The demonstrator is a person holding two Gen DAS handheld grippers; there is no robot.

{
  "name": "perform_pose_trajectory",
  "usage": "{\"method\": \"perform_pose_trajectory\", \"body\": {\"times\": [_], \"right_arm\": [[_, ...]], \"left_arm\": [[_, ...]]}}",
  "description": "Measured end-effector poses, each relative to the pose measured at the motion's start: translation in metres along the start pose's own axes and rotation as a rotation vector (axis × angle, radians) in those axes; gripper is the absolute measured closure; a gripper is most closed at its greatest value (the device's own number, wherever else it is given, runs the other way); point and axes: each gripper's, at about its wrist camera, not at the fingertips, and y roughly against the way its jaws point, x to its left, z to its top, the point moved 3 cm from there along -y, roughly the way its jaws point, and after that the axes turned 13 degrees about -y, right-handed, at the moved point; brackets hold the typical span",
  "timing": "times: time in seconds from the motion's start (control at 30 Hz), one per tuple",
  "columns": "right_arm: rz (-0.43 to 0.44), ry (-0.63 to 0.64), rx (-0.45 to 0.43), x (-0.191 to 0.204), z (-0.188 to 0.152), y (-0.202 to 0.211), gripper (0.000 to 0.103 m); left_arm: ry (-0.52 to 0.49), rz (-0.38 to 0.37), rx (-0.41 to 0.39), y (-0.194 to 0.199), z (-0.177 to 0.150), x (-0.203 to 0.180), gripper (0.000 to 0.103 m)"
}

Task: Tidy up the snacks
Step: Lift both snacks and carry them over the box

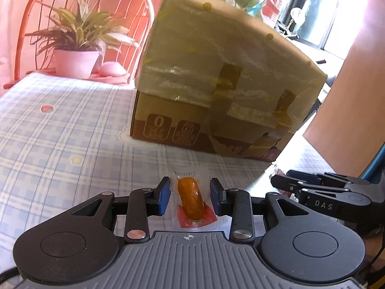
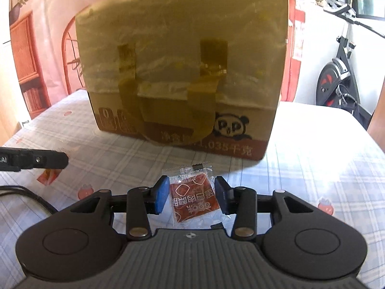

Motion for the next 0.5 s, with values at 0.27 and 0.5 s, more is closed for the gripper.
{"method": "perform_pose_trajectory", "body": {"times": [0.27,0.5], "right_arm": [[0.042,0.024,-0.121,0.017,0.04,0.031,0.059],[0.084,0.064,-0.266,0.029,0.099,0.062,0.059]], "left_arm": [[-0.071,-0.01,-0.099,0.018,0.051,-0.007,0.066],[-0.147,-0.044,-0.245,0.041,0.127,-0.015,0.065]]}}
